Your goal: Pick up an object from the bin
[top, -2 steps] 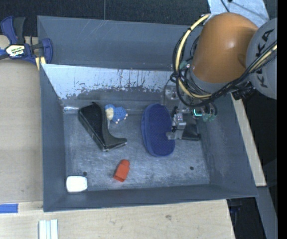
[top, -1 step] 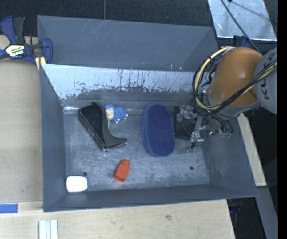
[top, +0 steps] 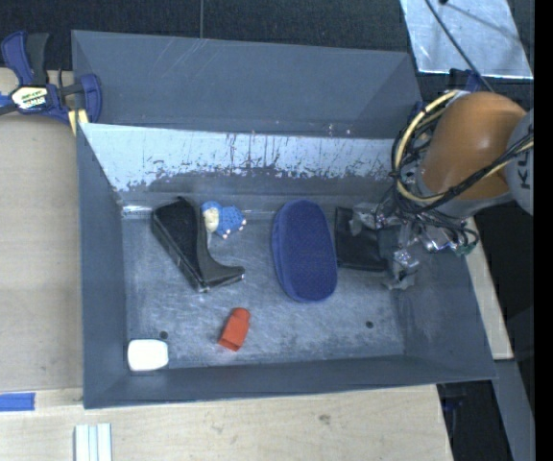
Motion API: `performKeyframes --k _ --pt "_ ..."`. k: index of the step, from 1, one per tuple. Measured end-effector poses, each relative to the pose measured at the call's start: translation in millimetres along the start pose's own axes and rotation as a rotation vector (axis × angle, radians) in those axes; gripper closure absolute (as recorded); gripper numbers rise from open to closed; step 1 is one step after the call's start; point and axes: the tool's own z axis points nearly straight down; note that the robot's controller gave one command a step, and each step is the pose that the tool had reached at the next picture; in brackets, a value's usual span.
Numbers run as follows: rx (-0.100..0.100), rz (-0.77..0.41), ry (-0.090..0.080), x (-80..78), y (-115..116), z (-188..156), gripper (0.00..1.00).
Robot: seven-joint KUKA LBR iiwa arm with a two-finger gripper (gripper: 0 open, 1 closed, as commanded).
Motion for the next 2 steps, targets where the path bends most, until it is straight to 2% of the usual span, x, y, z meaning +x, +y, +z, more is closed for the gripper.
performKeyframes --k 1,2 --pt "0.001 0.001 -0.004 -2.0 0.8 -2.4 1.0" --pt "0.003 0.031 -0.007 39.1 19.3 -128.8 1.0"
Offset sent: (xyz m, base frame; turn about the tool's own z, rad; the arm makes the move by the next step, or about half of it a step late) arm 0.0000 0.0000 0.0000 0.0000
